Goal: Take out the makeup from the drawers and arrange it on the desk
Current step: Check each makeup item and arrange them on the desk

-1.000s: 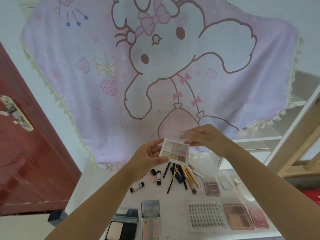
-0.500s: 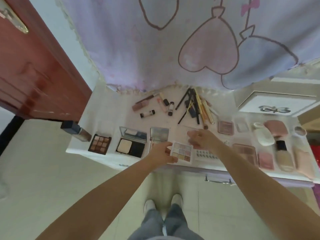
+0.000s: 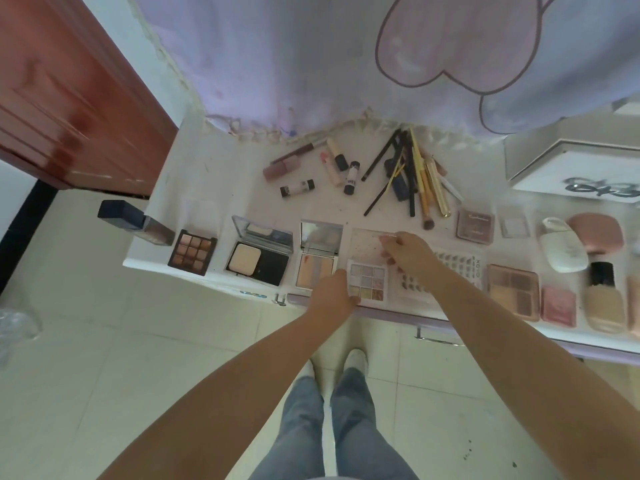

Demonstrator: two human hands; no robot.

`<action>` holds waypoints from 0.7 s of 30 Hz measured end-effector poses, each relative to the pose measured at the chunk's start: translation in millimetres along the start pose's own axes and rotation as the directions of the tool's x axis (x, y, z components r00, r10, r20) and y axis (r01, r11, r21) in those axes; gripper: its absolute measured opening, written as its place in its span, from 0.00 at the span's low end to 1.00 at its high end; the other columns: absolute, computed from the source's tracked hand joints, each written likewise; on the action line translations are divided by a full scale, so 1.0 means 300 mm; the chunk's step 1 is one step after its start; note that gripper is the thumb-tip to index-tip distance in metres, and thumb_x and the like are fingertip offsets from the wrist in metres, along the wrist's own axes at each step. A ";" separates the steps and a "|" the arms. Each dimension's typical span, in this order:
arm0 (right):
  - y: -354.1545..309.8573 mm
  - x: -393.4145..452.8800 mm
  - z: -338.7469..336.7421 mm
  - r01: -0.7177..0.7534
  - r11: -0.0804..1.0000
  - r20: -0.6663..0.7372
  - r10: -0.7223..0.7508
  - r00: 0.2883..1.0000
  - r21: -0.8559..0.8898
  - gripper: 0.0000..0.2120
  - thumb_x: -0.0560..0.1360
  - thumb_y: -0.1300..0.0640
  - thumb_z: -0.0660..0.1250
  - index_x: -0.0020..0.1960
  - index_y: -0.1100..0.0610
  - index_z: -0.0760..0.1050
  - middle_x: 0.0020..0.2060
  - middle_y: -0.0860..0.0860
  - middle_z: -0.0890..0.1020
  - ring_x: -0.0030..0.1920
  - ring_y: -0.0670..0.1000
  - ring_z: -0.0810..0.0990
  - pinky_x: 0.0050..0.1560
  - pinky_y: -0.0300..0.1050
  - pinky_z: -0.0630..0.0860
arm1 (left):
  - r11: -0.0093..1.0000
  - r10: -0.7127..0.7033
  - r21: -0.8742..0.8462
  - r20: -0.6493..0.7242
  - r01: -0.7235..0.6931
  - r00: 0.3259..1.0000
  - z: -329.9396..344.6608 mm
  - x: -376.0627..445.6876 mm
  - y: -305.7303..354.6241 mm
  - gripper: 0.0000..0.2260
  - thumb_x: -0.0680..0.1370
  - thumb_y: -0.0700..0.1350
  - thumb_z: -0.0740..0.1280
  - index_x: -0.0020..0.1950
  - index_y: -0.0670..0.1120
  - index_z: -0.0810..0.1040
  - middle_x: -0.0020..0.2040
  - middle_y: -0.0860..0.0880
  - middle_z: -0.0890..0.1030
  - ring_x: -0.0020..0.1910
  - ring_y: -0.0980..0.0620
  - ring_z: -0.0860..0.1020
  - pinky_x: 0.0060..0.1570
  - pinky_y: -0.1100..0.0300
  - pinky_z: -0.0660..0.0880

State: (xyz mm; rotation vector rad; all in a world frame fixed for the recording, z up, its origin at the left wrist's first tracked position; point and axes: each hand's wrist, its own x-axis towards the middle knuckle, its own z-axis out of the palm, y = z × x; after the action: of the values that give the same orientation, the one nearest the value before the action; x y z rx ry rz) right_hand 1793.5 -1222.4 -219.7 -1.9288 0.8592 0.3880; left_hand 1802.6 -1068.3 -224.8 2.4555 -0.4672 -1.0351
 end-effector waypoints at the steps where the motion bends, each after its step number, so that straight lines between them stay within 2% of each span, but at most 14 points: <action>1: -0.001 0.002 -0.006 -0.009 1.000 0.008 0.009 1.000 0.014 0.11 0.78 0.51 0.55 0.47 0.59 0.69 0.44 0.54 0.77 0.42 0.52 0.75 0.33 0.39 0.70 | 0.995 0.021 0.094 -0.009 -0.020 1.000 0.002 0.005 0.000 0.14 0.77 0.44 0.64 0.58 0.38 0.68 0.52 0.40 0.78 0.51 0.42 0.77 0.49 0.55 0.72; 3: -0.002 0.000 -0.016 -0.017 1.000 0.047 0.017 0.999 0.005 0.11 0.79 0.51 0.55 0.49 0.59 0.69 0.44 0.54 0.77 0.42 0.52 0.75 0.35 0.40 0.71 | 0.975 0.051 0.216 -0.023 -0.045 0.998 0.011 0.009 -0.004 0.11 0.78 0.44 0.61 0.56 0.39 0.69 0.52 0.41 0.78 0.51 0.43 0.77 0.45 0.57 0.70; 7: 0.006 0.005 -0.023 -0.021 0.999 0.081 0.025 0.996 -0.045 0.10 0.78 0.52 0.55 0.49 0.59 0.69 0.44 0.56 0.77 0.41 0.52 0.76 0.41 0.43 0.72 | 0.936 0.073 0.348 -0.033 -0.057 0.997 0.028 0.006 -0.004 0.06 0.78 0.37 0.57 0.53 0.39 0.71 0.50 0.41 0.79 0.49 0.43 0.78 0.40 0.57 0.70; 9: 0.002 0.000 -0.031 -0.025 0.999 0.088 0.026 0.996 -0.020 0.11 0.78 0.54 0.57 0.55 0.59 0.69 0.44 0.56 0.77 0.39 0.51 0.76 0.35 0.39 0.71 | 0.925 0.097 0.373 -0.029 -0.080 0.995 0.029 -0.005 -0.004 0.06 0.78 0.35 0.57 0.53 0.39 0.71 0.50 0.42 0.79 0.48 0.43 0.78 0.39 0.58 0.67; 11: 0.011 -0.003 -0.051 -0.009 1.000 0.068 0.010 0.998 -0.014 0.17 0.78 0.54 0.58 0.64 0.60 0.66 0.46 0.55 0.76 0.41 0.51 0.76 0.35 0.38 0.71 | 0.922 0.122 0.373 -0.034 -0.101 0.992 0.027 -0.013 -0.010 0.06 0.78 0.37 0.57 0.54 0.39 0.70 0.50 0.42 0.78 0.48 0.44 0.78 0.39 0.59 0.67; 14: 0.070 -0.030 -0.114 0.097 0.981 -0.028 -0.103 0.994 -0.169 0.20 0.76 0.56 0.62 0.67 0.59 0.66 0.56 0.55 0.76 0.50 0.51 0.75 0.49 0.44 0.73 | 0.923 0.160 0.363 -0.060 -0.128 0.985 0.026 -0.020 -0.034 0.07 0.79 0.41 0.57 0.55 0.40 0.70 0.49 0.43 0.78 0.47 0.46 0.78 0.39 0.60 0.68; 15: 0.100 -0.045 -0.142 0.150 0.944 -0.054 -0.173 0.983 -0.294 0.22 0.75 0.55 0.64 0.67 0.59 0.66 0.59 0.56 0.75 0.55 0.52 0.74 0.55 0.47 0.70 | 0.921 0.181 0.361 -0.072 -0.143 0.981 0.022 -0.025 -0.040 0.08 0.79 0.43 0.56 0.55 0.41 0.70 0.48 0.44 0.78 0.47 0.47 0.78 0.39 0.61 0.68; 17: 0.166 -0.073 -0.197 0.225 0.777 -0.023 -0.295 0.955 -0.588 0.30 0.71 0.50 0.68 0.69 0.58 0.63 0.66 0.56 0.69 0.66 0.55 0.65 0.65 0.50 0.63 | 0.914 0.227 0.362 -0.083 -0.182 0.970 0.016 -0.036 -0.049 0.10 0.80 0.45 0.55 0.57 0.42 0.70 0.48 0.45 0.78 0.46 0.48 0.77 0.40 0.61 0.67; 19: 0.223 -0.080 -0.237 0.217 0.584 0.084 -0.246 0.966 -0.782 0.44 0.66 0.41 0.70 0.73 0.54 0.53 0.73 0.57 0.54 0.73 0.56 0.50 0.71 0.55 0.51 | 0.905 0.257 0.369 -0.076 -0.213 0.963 0.010 -0.041 -0.051 0.12 0.80 0.46 0.55 0.59 0.43 0.69 0.49 0.46 0.78 0.47 0.49 0.77 0.40 0.61 0.66; 21: 0.258 -0.069 -0.247 0.200 0.452 0.169 -0.108 0.980 -0.869 0.55 0.61 0.34 0.69 0.74 0.49 0.39 0.74 0.56 0.37 0.73 0.58 0.35 0.71 0.60 0.39 | 0.899 0.274 0.372 -0.061 -0.233 0.960 0.001 -0.040 -0.048 0.12 0.79 0.46 0.55 0.60 0.44 0.70 0.49 0.46 0.79 0.46 0.50 0.76 0.40 0.63 0.66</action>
State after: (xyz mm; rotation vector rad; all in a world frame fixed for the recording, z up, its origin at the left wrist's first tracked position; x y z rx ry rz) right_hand 1717.9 -1301.3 -220.6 -2.9074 0.3845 0.9517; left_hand 1796.3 -1050.5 -225.2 2.6538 -0.9896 -0.7507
